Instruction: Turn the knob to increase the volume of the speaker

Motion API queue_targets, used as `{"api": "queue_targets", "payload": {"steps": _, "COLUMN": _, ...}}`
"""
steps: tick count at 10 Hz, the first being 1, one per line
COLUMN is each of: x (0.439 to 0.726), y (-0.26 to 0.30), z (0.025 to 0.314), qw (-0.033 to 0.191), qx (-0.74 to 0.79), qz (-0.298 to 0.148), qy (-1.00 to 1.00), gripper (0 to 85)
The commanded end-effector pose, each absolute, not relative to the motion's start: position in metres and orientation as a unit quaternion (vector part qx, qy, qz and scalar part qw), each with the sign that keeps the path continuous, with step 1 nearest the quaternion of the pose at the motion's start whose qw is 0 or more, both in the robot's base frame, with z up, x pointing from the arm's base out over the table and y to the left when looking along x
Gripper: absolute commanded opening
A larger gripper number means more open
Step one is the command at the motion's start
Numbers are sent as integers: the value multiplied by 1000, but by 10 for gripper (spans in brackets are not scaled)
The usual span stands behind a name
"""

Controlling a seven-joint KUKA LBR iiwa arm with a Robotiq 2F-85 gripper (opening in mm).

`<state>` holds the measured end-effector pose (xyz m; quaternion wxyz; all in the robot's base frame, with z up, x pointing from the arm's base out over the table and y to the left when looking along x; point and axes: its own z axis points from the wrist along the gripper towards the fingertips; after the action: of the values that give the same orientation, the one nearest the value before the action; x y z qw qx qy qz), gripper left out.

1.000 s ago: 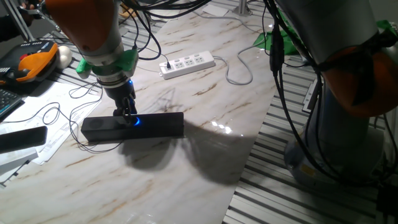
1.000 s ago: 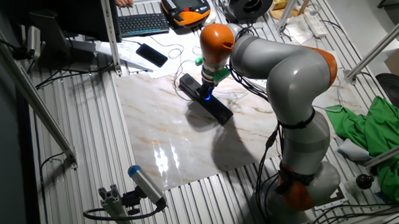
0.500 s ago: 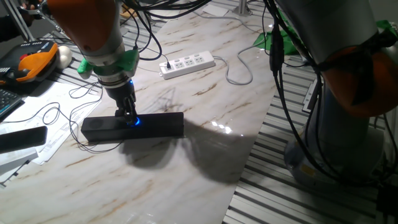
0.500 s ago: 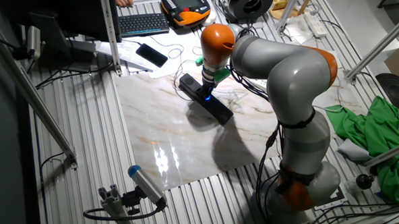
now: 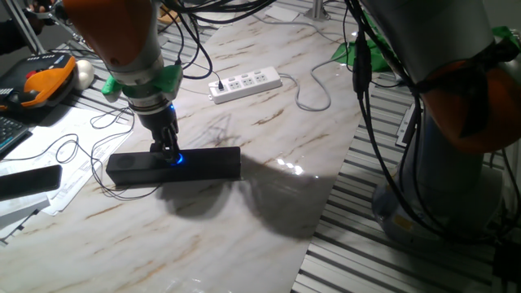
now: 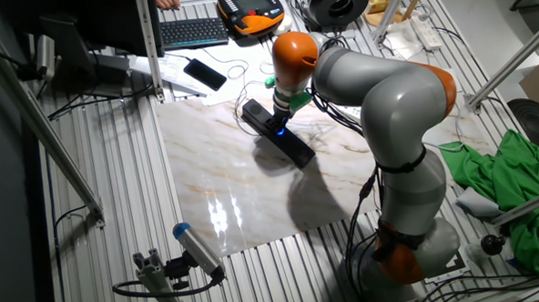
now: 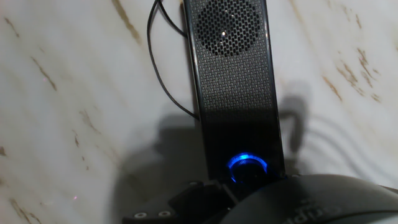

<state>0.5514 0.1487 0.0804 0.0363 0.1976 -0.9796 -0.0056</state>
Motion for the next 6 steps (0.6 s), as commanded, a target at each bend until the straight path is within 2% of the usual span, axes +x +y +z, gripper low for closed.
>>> {"api": "queue_targets", "payload": {"steps": 1, "x": 551, "y": 149, "z": 80, "qw": 35, "qx": 196, "qz": -5, "qy": -980, "gripper": 340}}
{"api": "queue_targets", "payload": {"steps": 3, "x": 551, "y": 149, "z": 81, "qw": 32, "qx": 191, "qz": -5, "qy": -981, "gripper": 340}}
{"api": "queue_targets", "payload": {"steps": 4, "x": 551, "y": 149, "z": 81, "qw": 31, "qx": 188, "qz": -3, "qy": -982, "gripper": 170}}
{"api": "queue_targets", "payload": {"steps": 6, "x": 551, "y": 149, "z": 81, "qw": 32, "qx": 172, "qz": -1, "qy": -985, "gripper": 170}}
